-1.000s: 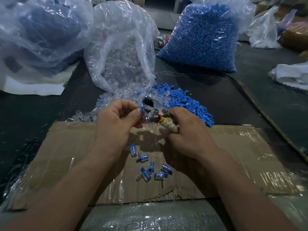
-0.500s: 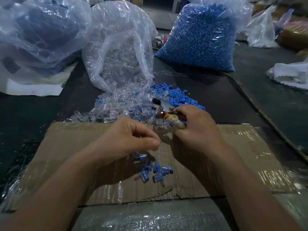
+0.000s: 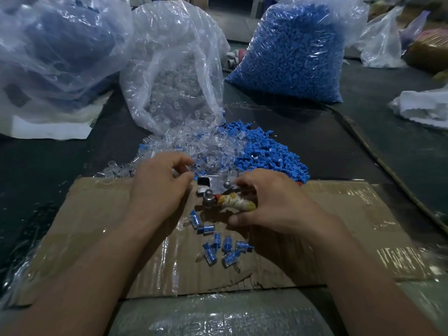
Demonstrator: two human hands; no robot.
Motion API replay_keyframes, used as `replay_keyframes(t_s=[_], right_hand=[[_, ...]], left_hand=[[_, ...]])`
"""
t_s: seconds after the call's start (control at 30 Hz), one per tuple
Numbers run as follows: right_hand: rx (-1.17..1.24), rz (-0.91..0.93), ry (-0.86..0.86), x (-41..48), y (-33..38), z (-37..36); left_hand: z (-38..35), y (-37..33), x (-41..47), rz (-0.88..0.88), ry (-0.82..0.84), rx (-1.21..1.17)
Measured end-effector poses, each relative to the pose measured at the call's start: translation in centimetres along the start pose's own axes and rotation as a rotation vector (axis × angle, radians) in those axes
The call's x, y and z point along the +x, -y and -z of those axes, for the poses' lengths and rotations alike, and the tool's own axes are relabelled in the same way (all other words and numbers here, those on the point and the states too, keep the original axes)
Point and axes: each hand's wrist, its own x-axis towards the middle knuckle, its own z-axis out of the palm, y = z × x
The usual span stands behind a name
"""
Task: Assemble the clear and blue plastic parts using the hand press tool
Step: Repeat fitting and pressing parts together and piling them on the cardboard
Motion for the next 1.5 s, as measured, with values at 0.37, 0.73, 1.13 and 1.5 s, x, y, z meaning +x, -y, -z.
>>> replay_keyframes(t_s=[0.37, 0.73, 1.13, 1.5], right_hand=[[-0.086, -0.01, 0.111, 0.2, -0.1, -0.5], [0.088, -0.064, -0.103, 0.5, -0.8, 0.1], [0.099, -0.3, -0.424, 1.6, -5.2, 0.6], [-0.085, -0.17, -0.246, 3.1, -4.8, -0.6]], left_hand=[[-0.4, -0.1, 0.3, -0.087, 0.165, 0.269], [-0.2, -0.7, 0.2, -0.024, -0.015, -0.09], [0.3, -1.3, -0.6, 0.089, 0.021, -0.542], [0.9, -2.3, -1.0, -0.003, 0.006, -0.431]])
